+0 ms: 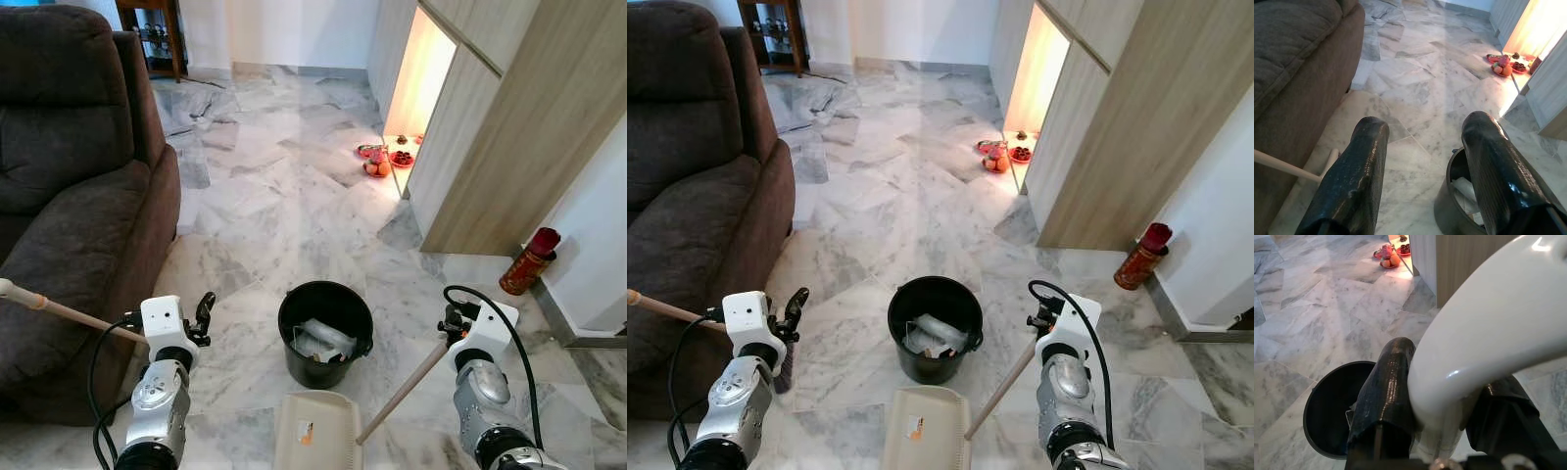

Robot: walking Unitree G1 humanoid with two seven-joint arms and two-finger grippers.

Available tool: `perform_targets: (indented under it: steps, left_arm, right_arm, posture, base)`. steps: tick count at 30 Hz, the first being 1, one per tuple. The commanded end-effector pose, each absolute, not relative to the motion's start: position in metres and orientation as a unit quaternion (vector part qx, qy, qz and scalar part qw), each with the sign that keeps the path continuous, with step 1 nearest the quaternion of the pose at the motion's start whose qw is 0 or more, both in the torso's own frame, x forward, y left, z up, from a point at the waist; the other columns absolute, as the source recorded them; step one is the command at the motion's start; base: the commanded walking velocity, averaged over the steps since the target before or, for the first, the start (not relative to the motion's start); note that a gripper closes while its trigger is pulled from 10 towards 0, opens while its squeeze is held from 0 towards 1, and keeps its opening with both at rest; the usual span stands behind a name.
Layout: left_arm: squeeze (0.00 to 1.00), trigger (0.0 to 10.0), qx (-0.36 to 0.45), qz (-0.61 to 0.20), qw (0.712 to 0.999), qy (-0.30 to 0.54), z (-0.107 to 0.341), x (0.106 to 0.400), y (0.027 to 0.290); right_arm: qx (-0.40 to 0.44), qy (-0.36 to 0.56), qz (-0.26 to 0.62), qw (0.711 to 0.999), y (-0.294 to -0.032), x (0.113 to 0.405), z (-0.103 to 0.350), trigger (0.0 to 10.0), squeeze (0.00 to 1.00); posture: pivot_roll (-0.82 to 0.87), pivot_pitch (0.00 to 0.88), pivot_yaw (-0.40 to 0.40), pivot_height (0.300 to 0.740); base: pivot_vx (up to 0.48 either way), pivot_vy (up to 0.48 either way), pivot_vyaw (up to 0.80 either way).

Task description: Sweep floor

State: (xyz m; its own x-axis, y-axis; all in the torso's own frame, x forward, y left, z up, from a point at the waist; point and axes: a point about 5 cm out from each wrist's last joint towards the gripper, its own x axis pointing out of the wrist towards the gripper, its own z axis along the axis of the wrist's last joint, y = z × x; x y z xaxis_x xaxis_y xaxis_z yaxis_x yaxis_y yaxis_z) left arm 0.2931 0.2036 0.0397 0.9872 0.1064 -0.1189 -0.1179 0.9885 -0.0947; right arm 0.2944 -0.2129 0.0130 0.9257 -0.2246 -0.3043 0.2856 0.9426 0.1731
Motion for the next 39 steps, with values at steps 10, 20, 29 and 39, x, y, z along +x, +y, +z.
perform_targets:
  steps: [10,20,29,39]
  left_arm:
    - [0.00,10.0,-0.058,0.055,0.995,0.060,0.0393,0.2940,0.2017]
    - [0.00,10.0,-0.058,0.055,0.995,0.060,0.0399,0.2940,0.2030]
    - [0.00,10.0,-0.057,0.052,0.995,0.060,0.0399,0.2936,0.2029]
    - [0.00,10.0,-0.054,0.048,0.996,0.059,0.0407,0.2942,0.2014]
  right_arm:
    - [0.112,0.134,-0.138,0.975,-0.2162,0.2953,0.0154,10.0,0.00]
    - [0.114,0.135,-0.138,0.975,-0.2142,0.2943,0.0139,10.0,0.00]
    - [0.115,0.136,-0.137,0.974,-0.2130,0.2939,0.0133,10.0,0.00]
    - [0.115,0.136,-0.137,0.974,-0.2130,0.2945,0.0137,10.0,0.00]
  posture:
    - [0.06,0.020,-0.078,0.740]
    - [0.06,0.022,-0.074,0.740]
    - [0.06,0.023,-0.071,0.740]
    - [0.06,0.023,-0.071,0.740]
  base:
    - [0.000,0.000,0.00]
    - [0.000,0.222,0.00]
    - [0.000,0.367,0.00]
    - [0.000,0.212,0.00]
